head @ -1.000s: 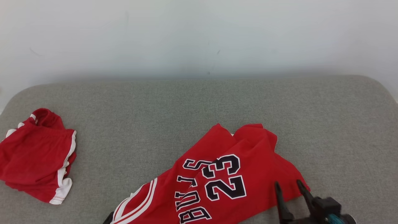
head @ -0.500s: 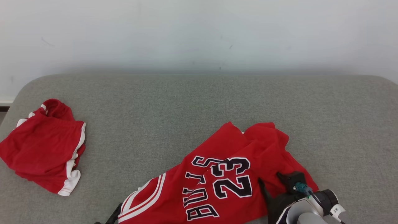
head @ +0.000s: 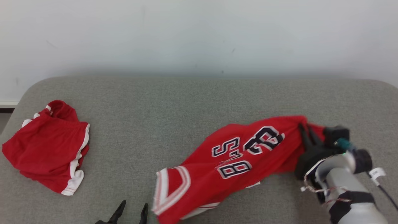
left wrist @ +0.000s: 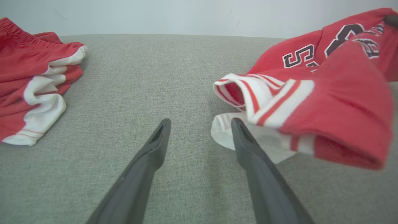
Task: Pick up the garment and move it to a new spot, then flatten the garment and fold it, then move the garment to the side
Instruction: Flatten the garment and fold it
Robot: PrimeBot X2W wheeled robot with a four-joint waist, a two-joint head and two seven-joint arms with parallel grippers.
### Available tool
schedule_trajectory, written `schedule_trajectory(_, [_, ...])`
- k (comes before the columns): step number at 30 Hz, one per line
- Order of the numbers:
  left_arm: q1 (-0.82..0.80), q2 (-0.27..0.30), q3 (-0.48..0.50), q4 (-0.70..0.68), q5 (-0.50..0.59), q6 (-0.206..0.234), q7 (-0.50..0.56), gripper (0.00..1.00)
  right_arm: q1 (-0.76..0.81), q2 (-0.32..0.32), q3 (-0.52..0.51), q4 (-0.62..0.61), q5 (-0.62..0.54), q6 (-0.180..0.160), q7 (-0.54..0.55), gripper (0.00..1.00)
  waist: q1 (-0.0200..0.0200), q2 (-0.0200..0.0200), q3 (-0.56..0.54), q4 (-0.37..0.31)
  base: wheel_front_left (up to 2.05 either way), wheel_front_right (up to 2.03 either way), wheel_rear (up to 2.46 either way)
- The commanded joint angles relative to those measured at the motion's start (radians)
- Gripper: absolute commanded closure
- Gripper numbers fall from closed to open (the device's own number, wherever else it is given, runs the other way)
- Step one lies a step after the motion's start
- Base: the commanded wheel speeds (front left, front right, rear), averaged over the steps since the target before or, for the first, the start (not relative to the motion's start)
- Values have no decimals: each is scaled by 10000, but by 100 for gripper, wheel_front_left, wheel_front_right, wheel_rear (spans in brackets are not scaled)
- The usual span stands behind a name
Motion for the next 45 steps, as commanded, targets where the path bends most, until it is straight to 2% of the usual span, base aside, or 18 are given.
schedule_trajectory(1, [68, -47, 39, -45, 58, 15, -29, 0, -182, -220, -247, -231, 54, 12, -53, 100, -1, 0, -63, 95, 0, 0, 0])
schedule_trajectory(7, [164, -72, 86, -62, 1, 10, -29, 0, -261, -375, -737, 76, -99, 12, -54, 100, -1, 0, -130, 218, 0, 0, 0])
schedule_trajectory(8, [195, -77, 99, -73, -14, 10, -29, 0, -253, -360, -747, 279, -157, 12, -55, 84, -1, 0, -144, 232, 0, 0, 0])
schedule_trajectory(9, [224, -89, 113, -88, -34, 9, -29, 0, -288, -322, -742, 330, -181, 12, -58, 0, -1, 0, -156, 239, 0, 0, 0])
schedule_trajectory(11, [260, -116, 163, -138, -62, 9, -29, 0, -190, -256, -769, 321, -236, 12, -57, 0, -1, 0, -181, 243, 0, 0, 0])
schedule_trajectory(16, [334, -229, 271, -295, -71, 8, -29, 0, 507, -127, -721, -582, -72, 12, -57, 0, -1, 0, -277, 183, 0, 0, 0])
schedule_trajectory(23, [480, -478, 252, -612, -78, 8, -29, 0, 2133, 41, -728, -3318, 156, 12, -58, 0, -1, 0, -344, -110, 0, 0, 0])
schedule_trajectory(31, [492, -614, -789, -595, -295, 8, -29, 0, 3954, 622, -940, -5775, -104, 12, -57, 0, -1, 0, -260, -488, 0, 0, 0])
schedule_trajectory(38, [226, -628, -1969, -193, -866, 8, -29, 0, 5065, 1075, -1040, -6380, -77, 13, -43, 0, -1, 0, -186, -761, 0, 0, 0])
schedule_trajectory(45, [-222, -586, -2481, 387, -1295, 7, -29, 0, 5485, 1224, -1052, -6316, 11, 13, -43, 0, -1, 0, -154, -1074, 0, 0, 0])
